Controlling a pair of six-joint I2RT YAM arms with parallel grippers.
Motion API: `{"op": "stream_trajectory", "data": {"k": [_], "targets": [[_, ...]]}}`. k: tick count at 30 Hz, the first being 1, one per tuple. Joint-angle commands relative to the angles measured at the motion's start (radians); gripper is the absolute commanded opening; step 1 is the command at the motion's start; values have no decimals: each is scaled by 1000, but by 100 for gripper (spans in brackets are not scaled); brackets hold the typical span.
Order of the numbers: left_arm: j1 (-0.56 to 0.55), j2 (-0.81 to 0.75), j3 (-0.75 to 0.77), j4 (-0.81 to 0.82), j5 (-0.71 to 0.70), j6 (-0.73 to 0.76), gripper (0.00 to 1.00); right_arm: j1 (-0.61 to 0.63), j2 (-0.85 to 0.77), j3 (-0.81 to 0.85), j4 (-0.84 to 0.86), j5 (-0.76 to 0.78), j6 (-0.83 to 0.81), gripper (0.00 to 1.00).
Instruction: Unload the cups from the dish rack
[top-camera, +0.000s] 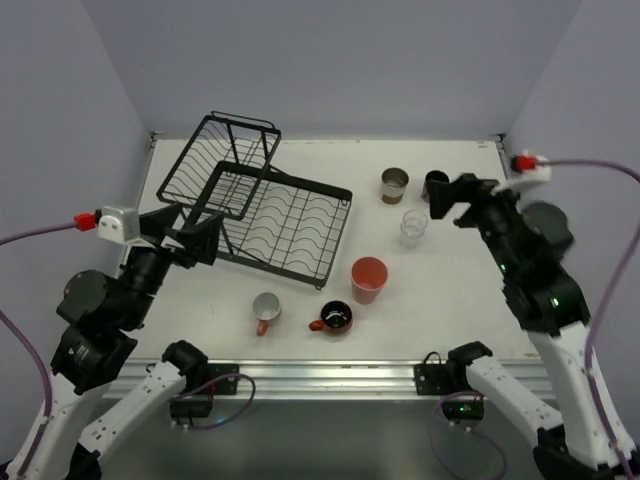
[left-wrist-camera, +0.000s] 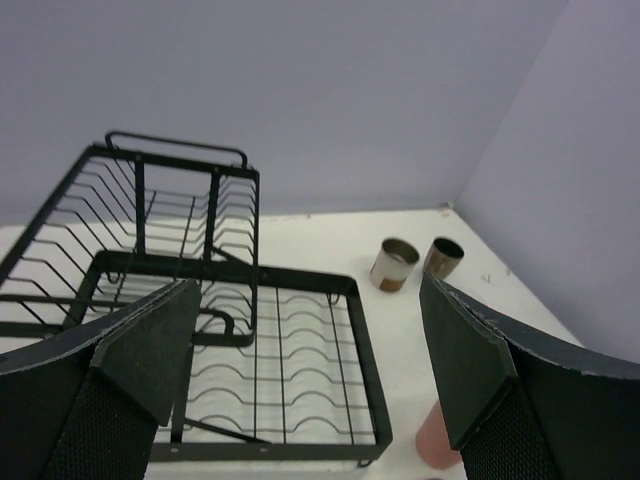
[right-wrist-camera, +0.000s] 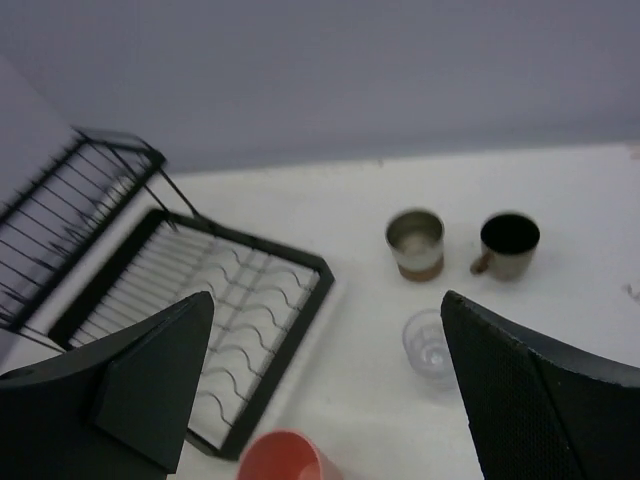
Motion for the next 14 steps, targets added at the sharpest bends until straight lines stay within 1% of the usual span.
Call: {"op": "stream_trajectory", "data": {"k": [1, 2, 3, 5, 6, 8, 10, 12, 14], "targets": [[-4, 20, 119, 29, -87, 28, 100, -1, -278, -97, 212, -2, 63, 99], [-4, 22, 157, 32, -112, 32, 100, -1, -338, -108, 245, 6, 69, 99], [-4, 23, 175, 34, -118, 34, 100, -1, -442, -119, 257, 21, 73, 99], [-4, 23, 213, 46, -118, 46, 100, -2, -528, -140, 280, 47, 67, 99], [-4, 19, 221, 47, -120, 49, 100, -1, -595, -145, 280, 90, 61, 99], [-4, 13, 228, 46, -132, 51, 100, -1, -648, -172, 282, 141, 49, 99], [-4, -9, 198, 47, -150, 45, 100, -2, -697, -224, 288, 200, 35, 99], [-4, -35, 158, 63, -186, 28, 100, -1, -702, -249, 288, 214, 35, 99], [-4, -43, 118, 95, -204, 14, 100, -2, -688, -258, 291, 198, 47, 99]]}}
